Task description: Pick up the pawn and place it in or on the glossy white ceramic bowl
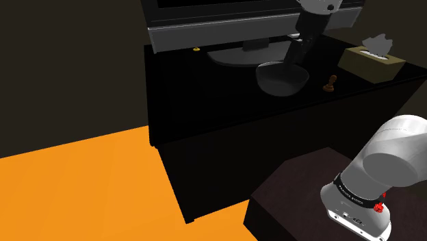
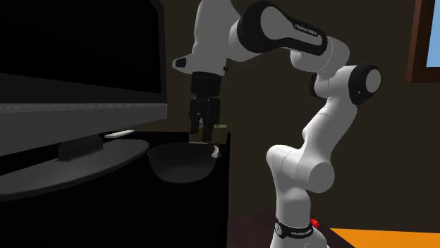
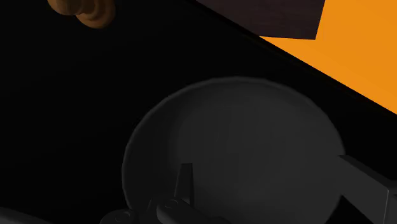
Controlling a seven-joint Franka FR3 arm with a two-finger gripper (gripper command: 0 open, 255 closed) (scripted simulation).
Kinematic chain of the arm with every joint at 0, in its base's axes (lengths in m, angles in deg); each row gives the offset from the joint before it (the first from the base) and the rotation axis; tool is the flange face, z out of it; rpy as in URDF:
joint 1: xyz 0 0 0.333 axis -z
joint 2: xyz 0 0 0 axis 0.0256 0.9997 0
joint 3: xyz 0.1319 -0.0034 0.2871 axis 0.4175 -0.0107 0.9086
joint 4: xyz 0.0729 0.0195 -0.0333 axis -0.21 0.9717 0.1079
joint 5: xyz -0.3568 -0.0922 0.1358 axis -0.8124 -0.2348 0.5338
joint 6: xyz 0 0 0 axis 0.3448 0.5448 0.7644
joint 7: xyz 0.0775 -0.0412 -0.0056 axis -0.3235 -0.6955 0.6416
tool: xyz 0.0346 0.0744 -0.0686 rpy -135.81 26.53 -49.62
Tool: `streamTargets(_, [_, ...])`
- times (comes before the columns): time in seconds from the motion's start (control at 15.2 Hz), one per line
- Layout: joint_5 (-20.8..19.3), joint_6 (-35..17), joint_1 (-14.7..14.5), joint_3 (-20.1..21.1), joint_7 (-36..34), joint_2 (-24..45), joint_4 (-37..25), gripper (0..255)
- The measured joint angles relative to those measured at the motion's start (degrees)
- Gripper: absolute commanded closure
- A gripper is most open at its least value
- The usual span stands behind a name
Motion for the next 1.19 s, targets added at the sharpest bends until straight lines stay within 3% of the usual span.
streamTargets(0.33, [-2.1, 1.2, 0.9, -2.9, 3.2, -4.5, 3.2, 0])
streamTargets(0.92, [-11.1, 3.3, 5.2, -13.4, 14.6, -15.2, 10.7, 0])
streamTargets(1.19, [-12.7, 2.1, 6.0, -15.2, 16.1, -16.6, 13.0, 0])
